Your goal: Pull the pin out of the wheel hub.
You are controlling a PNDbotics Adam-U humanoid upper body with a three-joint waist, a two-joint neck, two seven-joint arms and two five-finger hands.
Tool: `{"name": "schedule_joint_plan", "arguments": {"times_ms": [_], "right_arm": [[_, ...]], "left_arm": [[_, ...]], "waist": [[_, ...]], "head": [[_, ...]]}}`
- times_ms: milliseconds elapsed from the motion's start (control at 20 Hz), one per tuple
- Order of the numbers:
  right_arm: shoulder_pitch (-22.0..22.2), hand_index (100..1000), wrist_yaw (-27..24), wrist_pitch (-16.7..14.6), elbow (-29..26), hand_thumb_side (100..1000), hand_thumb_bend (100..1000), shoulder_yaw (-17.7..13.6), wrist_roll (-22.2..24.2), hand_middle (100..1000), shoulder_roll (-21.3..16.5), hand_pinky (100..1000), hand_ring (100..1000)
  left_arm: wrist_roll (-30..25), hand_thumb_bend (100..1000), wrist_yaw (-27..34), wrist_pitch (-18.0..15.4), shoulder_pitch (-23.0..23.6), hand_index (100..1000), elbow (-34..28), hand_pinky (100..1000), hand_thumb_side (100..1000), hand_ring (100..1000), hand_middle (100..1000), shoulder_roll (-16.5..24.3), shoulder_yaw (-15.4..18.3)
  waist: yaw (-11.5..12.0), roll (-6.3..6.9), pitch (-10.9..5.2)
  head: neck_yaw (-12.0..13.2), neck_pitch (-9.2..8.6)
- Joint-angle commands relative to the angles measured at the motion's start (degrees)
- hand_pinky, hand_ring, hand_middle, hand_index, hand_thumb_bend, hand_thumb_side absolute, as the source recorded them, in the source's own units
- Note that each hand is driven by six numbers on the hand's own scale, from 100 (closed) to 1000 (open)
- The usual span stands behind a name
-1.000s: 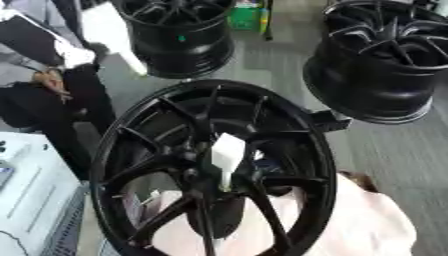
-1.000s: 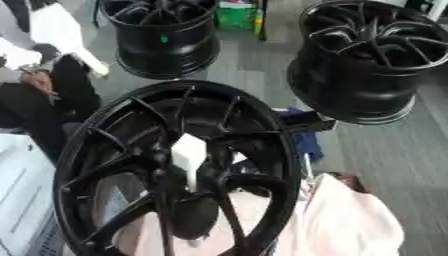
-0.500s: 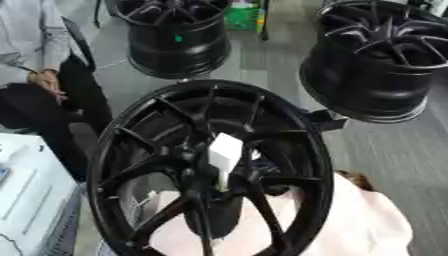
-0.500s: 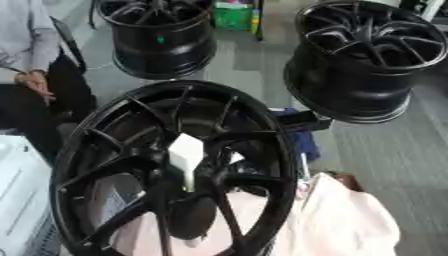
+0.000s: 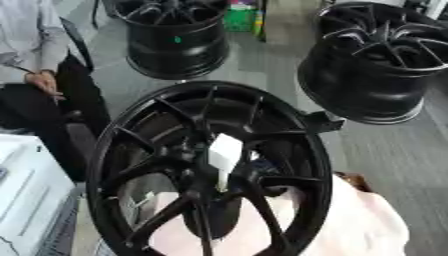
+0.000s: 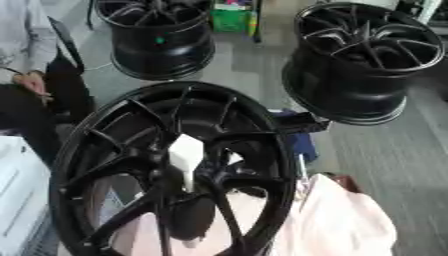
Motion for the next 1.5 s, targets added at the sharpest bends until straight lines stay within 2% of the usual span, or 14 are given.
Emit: {"name": "schedule_joint_plan", "arguments": {"times_ms": [50,100,150,200,350,400,600,1200,1350,1400,1500], "right_arm": [[-0.01,761,0.07,-0.10,-1.06,767,100,-0.57,-0.08,722,-1.14,713,690],[-0.02,760,0.07,-0.13,-1.06,767,100,-0.59,-0.08,722,-1.11,712,690],[-0.04,760,0.06,-0.15,-1.06,767,100,-0.61,-0.08,722,-1.09,712,690],[-0.05,760,0.06,-0.18,-1.06,767,100,-0.63,-0.08,722,-1.08,712,690],[-0.04,760,0.06,-0.19,-1.06,767,100,-0.66,-0.08,722,-1.05,712,690],[-0.04,760,0.05,-0.18,-1.06,769,100,-0.67,-0.09,722,-1.03,712,690],[-0.04,760,-0.05,-0.16,-1.06,768,100,-0.76,-0.15,723,-0.98,712,690],[-0.01,760,-0.13,-0.10,-1.06,766,100,-0.92,-0.20,723,-1.11,712,690],[-0.07,760,-0.14,-0.17,-1.06,765,100,-0.94,-0.19,723,-1.23,712,691],[-0.07,760,-0.15,-0.17,-1.06,765,100,-0.96,-0.20,723,-1.25,712,690],[-0.13,760,-0.15,-0.20,-1.06,766,100,-0.95,-0.19,723,-1.26,712,690]], "left_arm": [[4.35,100,-4.25,-2.06,-2.78,587,4.54,684,100,537,329,-0.95,1.57],[5.38,100,-5.13,-2.37,-3.20,659,5.88,718,100,586,405,-1.55,1.80],[6.10,100,-5.79,-2.69,-3.52,672,7.01,726,100,598,423,-2.02,1.96],[6.41,295,-6.44,-3.13,-3.71,838,7.90,817,265,772,634,-2.32,1.99],[6.76,311,-8.69,-4.11,-4.09,850,9.50,823,291,783,651,-2.68,2.25],[6.77,395,-9.20,-4.31,-4.13,931,9.77,867,501,874,773,-2.73,2.32],[6.20,367,-10.80,-4.96,-4.18,924,10.72,858,510,859,753,-2.74,3.01],[6.68,322,-8.40,-4.45,-3.80,886,9.58,835,470,815,694,-2.75,3.32],[7.46,276,-5.72,-4.52,-3.40,860,6.79,816,441,785,650,-3.04,3.02],[7.57,278,-4.31,-4.80,-3.04,852,4.96,813,429,780,641,-3.01,2.54],[7.93,226,-0.90,-5.13,-1.96,826,-0.10,798,390,757,610,-2.67,1.46]], "waist": [[-0.10,0.09,-0.83],[-0.14,0.07,-0.83],[-0.18,0.06,-0.84],[-0.23,0.06,-0.83],[-0.29,0.06,-0.84],[-0.30,0.07,-0.84],[-0.38,0.10,-0.90],[-0.33,0.08,-1.00],[-0.31,0.05,-0.99],[-0.31,0.06,-0.97],[-0.32,0.09,-0.90]], "head": [[0.26,-0.21],[0.29,-0.24],[0.30,-0.25],[0.33,-0.24],[0.37,-0.18],[0.38,-0.17],[0.39,-0.17],[0.43,-0.13],[0.46,-0.14],[0.50,-0.10],[0.65,-0.04]]}}
